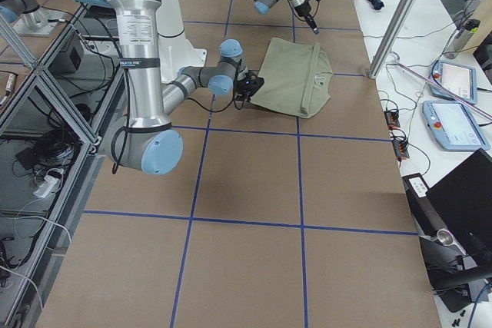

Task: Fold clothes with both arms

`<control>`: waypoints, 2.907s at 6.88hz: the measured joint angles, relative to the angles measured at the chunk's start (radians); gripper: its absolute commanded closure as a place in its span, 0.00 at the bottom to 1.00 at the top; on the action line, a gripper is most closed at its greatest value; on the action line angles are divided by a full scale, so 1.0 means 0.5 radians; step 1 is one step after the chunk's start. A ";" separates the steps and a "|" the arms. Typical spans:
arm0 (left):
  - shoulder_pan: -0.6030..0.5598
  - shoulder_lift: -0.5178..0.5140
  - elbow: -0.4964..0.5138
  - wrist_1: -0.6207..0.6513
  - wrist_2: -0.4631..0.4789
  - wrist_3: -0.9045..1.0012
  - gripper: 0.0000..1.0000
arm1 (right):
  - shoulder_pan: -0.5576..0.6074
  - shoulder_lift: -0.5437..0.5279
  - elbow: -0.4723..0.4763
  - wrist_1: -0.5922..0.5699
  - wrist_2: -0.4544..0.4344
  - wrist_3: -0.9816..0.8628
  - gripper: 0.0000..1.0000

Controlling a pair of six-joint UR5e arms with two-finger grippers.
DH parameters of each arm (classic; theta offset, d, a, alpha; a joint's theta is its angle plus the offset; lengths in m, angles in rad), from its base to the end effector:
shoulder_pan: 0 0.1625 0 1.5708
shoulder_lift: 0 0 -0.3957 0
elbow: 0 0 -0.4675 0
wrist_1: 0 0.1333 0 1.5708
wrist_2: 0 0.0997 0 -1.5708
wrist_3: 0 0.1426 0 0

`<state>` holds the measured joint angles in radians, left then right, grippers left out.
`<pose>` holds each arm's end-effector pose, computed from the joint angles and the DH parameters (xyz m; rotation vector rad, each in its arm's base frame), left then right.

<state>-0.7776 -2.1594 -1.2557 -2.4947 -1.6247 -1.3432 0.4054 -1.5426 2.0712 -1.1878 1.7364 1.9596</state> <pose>0.5096 -0.6780 0.3244 0.5405 1.0824 -0.4498 -0.4962 -0.3324 0.3296 -0.1493 -0.9289 0.6608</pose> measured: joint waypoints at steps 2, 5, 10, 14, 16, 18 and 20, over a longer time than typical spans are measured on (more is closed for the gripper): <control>0.010 0.101 -0.237 0.015 -0.151 -0.060 0.53 | -0.318 -0.259 0.312 0.000 0.182 0.116 0.99; 0.113 0.246 -0.580 0.020 -0.341 -0.400 0.47 | -0.747 -0.320 0.409 -0.001 0.259 0.284 0.00; 0.721 0.458 -0.988 0.399 -0.064 -0.894 0.42 | -0.193 -0.198 0.339 -0.001 0.210 0.249 0.00; 0.844 0.414 -0.940 0.610 0.041 -0.907 0.43 | 0.067 0.070 0.115 0.001 0.211 0.104 0.00; 0.821 0.415 -0.949 0.716 0.045 -0.899 0.46 | 0.083 0.077 0.098 0.001 0.204 0.100 0.00; 0.804 0.415 -0.942 0.733 0.051 -0.890 0.67 | 0.089 0.077 0.086 0.001 0.203 0.100 0.00; 0.794 0.411 -0.938 0.734 0.094 -0.887 1.00 | 0.093 0.078 0.072 0.001 0.203 0.100 0.00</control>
<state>-0.3807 -1.9537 -1.7247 -2.1278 -1.5775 -1.7869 0.4517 -1.5035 2.1074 -1.1873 1.8377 2.0095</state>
